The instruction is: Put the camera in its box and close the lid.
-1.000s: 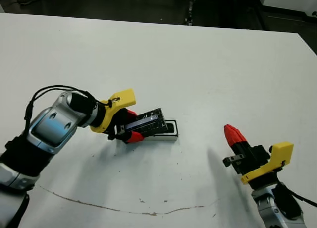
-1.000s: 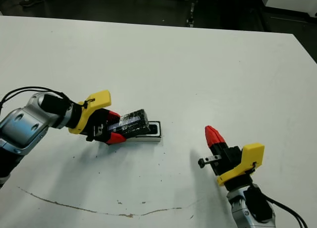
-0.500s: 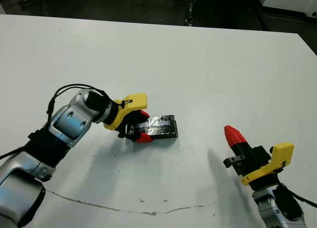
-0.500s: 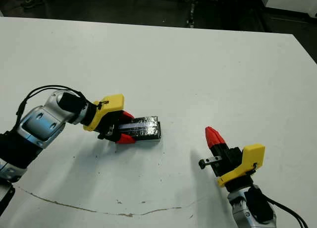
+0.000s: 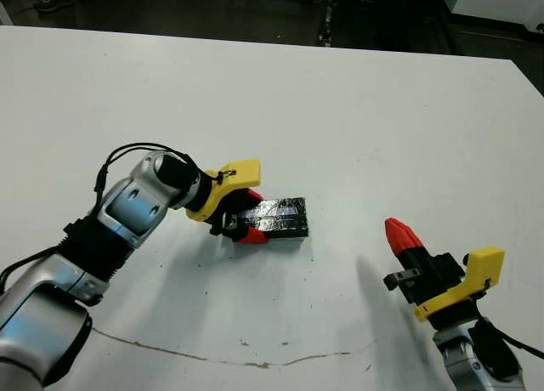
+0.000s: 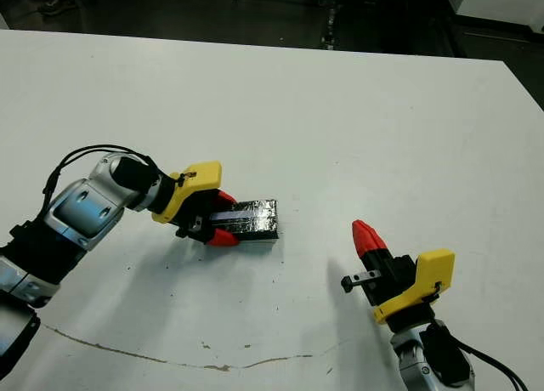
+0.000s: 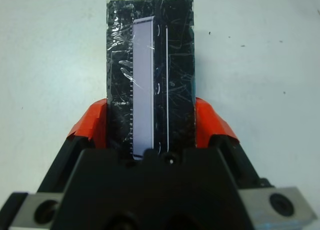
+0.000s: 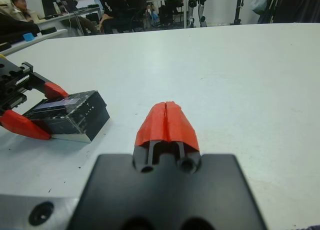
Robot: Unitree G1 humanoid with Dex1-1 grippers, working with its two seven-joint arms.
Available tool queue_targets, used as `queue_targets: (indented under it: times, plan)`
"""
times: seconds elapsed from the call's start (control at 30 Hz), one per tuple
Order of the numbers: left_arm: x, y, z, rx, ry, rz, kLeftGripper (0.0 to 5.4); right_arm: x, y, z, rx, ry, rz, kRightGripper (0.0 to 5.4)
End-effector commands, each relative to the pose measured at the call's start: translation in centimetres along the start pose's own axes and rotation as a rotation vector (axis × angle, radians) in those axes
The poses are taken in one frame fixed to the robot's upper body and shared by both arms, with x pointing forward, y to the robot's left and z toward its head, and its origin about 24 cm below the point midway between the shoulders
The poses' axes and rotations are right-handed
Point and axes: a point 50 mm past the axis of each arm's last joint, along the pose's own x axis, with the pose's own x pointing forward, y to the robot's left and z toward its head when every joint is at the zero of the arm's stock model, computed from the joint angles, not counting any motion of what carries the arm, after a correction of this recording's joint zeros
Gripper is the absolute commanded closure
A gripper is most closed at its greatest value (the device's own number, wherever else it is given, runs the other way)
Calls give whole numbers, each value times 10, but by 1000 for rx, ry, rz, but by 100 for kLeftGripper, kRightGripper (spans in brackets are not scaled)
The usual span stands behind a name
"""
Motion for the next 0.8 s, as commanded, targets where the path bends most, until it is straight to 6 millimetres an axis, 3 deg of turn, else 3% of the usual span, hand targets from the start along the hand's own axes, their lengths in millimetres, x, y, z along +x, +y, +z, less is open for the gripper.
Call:
queue_targets:
  times: [0.03, 0.17, 0.5, 0.63, 0.8]
  plan:
    - [29, -15, -8, -65, 10, -92, 224, -3, -3, -1, 5, 8, -9, 540]
    - [32, -17, -5, -114, 0, -116, 224, -3, -3, -1, -18, 5, -6, 540]
    - [35, -21, 3, -40, 62, -71, 224, -3, -3, -2, 3, 19, -10, 540]
    - [33, -23, 4, 120, 84, -71, 164, -3, -3, -2, 4, 18, -12, 540]
    - [31, -21, -5, 125, 103, -65, 93, -3, -2, -1, -7, 12, -10, 540]
